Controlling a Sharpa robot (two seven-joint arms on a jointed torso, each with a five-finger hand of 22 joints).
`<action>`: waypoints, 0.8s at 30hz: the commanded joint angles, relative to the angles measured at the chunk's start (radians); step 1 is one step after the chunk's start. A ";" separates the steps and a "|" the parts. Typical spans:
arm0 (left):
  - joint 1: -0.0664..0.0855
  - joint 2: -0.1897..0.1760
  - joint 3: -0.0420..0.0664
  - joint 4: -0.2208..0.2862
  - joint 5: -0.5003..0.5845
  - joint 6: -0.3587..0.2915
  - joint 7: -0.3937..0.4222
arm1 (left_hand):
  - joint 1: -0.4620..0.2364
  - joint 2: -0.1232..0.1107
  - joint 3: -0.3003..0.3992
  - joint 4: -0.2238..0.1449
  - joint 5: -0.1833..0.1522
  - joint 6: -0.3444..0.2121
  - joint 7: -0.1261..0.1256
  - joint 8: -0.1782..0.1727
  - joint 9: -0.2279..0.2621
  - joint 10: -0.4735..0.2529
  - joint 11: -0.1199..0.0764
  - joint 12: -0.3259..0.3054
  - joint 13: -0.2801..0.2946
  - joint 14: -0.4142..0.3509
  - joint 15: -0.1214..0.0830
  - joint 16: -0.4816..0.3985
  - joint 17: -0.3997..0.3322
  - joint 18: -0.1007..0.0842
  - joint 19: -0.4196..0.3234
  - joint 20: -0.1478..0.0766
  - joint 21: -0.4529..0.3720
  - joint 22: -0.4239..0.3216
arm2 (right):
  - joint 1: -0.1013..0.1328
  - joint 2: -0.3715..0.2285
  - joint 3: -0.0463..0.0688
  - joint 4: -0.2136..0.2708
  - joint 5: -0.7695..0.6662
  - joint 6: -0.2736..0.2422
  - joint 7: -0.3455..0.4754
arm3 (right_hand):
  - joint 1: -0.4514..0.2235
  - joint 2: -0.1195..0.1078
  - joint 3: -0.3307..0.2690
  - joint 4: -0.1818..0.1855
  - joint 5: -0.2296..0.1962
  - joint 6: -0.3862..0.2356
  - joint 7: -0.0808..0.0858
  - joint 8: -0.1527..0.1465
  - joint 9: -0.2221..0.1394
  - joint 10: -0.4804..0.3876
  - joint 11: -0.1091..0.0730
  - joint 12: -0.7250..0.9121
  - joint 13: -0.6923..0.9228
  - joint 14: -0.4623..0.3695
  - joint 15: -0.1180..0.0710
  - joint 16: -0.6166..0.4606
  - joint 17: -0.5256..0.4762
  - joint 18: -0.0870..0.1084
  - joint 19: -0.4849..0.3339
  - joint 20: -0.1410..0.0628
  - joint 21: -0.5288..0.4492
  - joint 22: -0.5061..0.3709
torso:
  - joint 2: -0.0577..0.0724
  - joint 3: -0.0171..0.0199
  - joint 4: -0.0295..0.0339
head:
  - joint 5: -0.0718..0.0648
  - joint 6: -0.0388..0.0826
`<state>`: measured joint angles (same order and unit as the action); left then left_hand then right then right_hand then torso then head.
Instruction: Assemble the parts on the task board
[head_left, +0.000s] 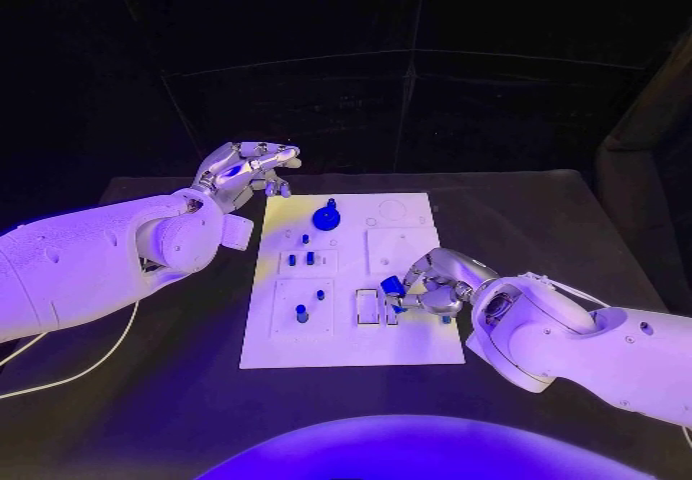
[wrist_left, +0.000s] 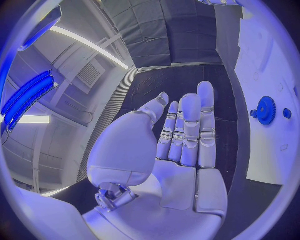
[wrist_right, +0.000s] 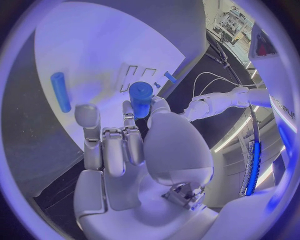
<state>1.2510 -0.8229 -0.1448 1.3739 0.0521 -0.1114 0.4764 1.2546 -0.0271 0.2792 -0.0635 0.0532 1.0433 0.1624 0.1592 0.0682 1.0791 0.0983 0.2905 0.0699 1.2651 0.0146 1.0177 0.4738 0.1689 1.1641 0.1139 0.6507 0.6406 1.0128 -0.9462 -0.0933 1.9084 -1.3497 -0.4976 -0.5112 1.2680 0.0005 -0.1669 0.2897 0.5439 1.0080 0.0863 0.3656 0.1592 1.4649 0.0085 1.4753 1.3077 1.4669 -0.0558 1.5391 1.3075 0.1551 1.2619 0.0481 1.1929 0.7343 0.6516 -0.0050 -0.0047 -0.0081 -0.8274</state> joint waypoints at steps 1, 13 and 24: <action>0.001 0.001 0.001 0.003 0.003 0.014 0.002 | 0.007 0.004 -0.002 -0.003 -0.002 -0.004 0.005 -0.004 -0.001 -0.006 0.001 -0.005 -0.001 -0.006 0.001 -0.004 -0.001 0.014 -0.006 0.004 -0.004 -0.001 | 0.002 0.024 0.001 -0.014 0.049 0.062 -0.006 | -0.028 0.003 -0.012 0.001 -0.017 0.027 -0.009 0.007 0.004 0.038 -0.008 -0.008 0.136 0.092 -0.010 0.006 0.202 -0.016 0.004 -0.004 0.004 0.002 | 0.000 -0.0013 0.0007 | 0.003 -0.002; 0.001 0.002 0.001 0.005 0.003 0.015 0.002 | 0.007 0.004 -0.002 -0.003 -0.002 -0.004 0.005 -0.004 -0.001 -0.006 0.001 -0.005 -0.001 -0.006 0.001 -0.004 -0.001 0.014 -0.006 0.004 -0.004 -0.001 | 0.002 0.089 0.001 -0.054 0.062 0.134 -0.056 | -0.056 0.033 -0.029 0.001 -0.067 0.088 -0.033 0.015 0.019 0.045 -0.029 -0.011 0.140 0.093 -0.027 0.009 0.210 -0.016 0.005 -0.019 0.003 0.001 | 0.001 -0.0004 -0.0018 | 0.010 -0.004; 0.002 0.003 0.001 0.005 0.003 0.016 0.002 | 0.007 0.004 -0.002 -0.003 -0.002 -0.004 0.005 -0.004 -0.001 -0.006 0.001 -0.005 -0.001 -0.006 0.001 -0.004 -0.001 0.014 -0.006 0.004 -0.004 -0.001 | 0.002 0.121 0.001 -0.079 0.033 0.110 -0.071 | -0.087 0.039 -0.064 0.000 -0.174 0.109 -0.042 0.012 0.035 0.047 -0.038 -0.017 0.140 0.093 -0.035 0.008 0.208 -0.016 0.006 -0.028 0.000 -0.001 | 0.000 0.0006 -0.0023 | 0.013 -0.006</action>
<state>1.2511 -0.8214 -0.1449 1.3770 0.0521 -0.1080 0.4746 1.2546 -0.0271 0.2792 -0.0634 0.0532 1.0433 0.1624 0.1592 0.0681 1.0791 0.0983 0.2905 0.0699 1.2651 0.0146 1.0177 0.4739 0.1688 1.1641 0.1139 0.6507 0.6408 1.0137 -0.8267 -0.0926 1.8301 -1.3013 -0.3846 -0.5671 1.1863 0.0392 -0.2268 0.2903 0.3810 1.1063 0.0502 0.3757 0.1948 1.4631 -0.0256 1.4615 1.3076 1.4683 -0.0832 1.5431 1.3074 0.1551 1.2673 0.0282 1.1928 0.7340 0.6523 -0.0046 -0.0069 0.0049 -0.8335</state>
